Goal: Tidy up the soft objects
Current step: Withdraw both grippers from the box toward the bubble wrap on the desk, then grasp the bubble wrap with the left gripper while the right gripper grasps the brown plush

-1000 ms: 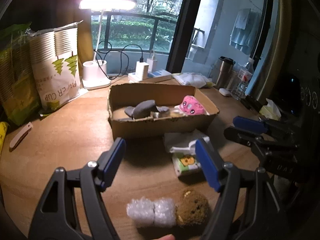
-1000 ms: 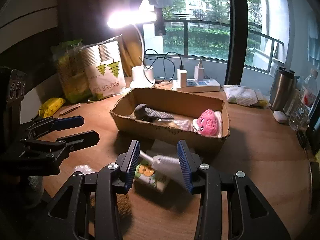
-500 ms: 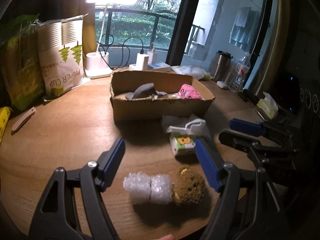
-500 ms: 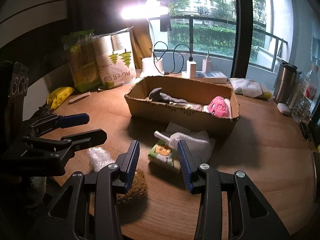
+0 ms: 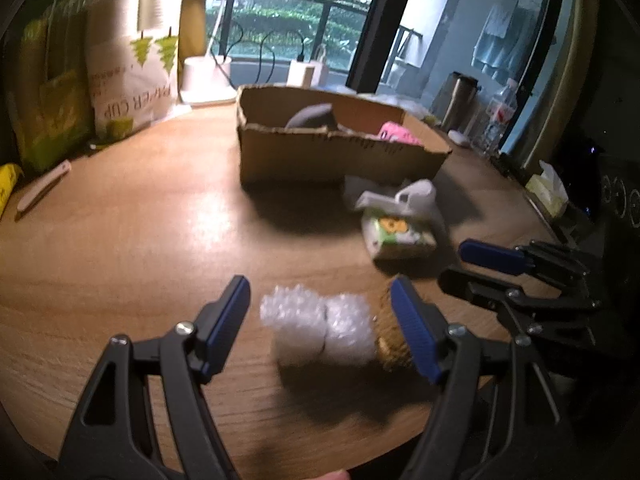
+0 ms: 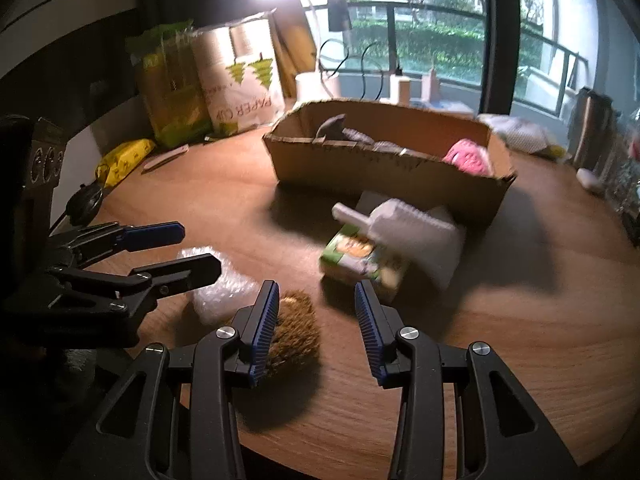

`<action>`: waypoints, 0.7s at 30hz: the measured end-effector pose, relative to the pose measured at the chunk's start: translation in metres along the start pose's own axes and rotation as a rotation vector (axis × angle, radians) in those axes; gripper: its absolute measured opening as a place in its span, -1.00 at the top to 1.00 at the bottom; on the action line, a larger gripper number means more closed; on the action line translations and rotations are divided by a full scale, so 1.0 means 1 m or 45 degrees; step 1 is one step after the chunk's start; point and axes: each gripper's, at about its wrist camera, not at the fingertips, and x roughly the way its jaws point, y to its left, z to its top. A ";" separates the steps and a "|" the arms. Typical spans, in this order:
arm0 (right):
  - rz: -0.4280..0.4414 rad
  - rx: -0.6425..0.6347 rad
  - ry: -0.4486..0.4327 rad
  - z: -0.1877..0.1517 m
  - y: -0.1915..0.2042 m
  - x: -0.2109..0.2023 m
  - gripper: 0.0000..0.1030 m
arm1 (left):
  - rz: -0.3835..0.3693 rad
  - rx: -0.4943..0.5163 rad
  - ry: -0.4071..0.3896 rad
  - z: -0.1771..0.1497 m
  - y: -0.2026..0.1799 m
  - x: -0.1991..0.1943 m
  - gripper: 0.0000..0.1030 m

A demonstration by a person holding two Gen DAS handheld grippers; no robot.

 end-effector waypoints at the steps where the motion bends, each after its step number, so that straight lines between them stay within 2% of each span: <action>1: 0.008 -0.003 0.010 -0.002 0.002 0.003 0.19 | 0.001 -0.002 0.010 -0.002 0.001 0.002 -0.44; 8: 0.049 -0.008 0.074 -0.010 0.010 0.021 0.18 | 0.008 -0.024 0.047 -0.007 0.008 0.010 -0.44; 15: 0.069 0.052 0.117 -0.015 -0.002 0.034 -0.11 | 0.003 -0.010 0.084 -0.010 0.006 0.018 -0.44; 21: 0.118 0.081 0.121 -0.018 -0.009 0.038 -0.11 | 0.006 -0.003 0.102 -0.009 0.005 0.023 -0.44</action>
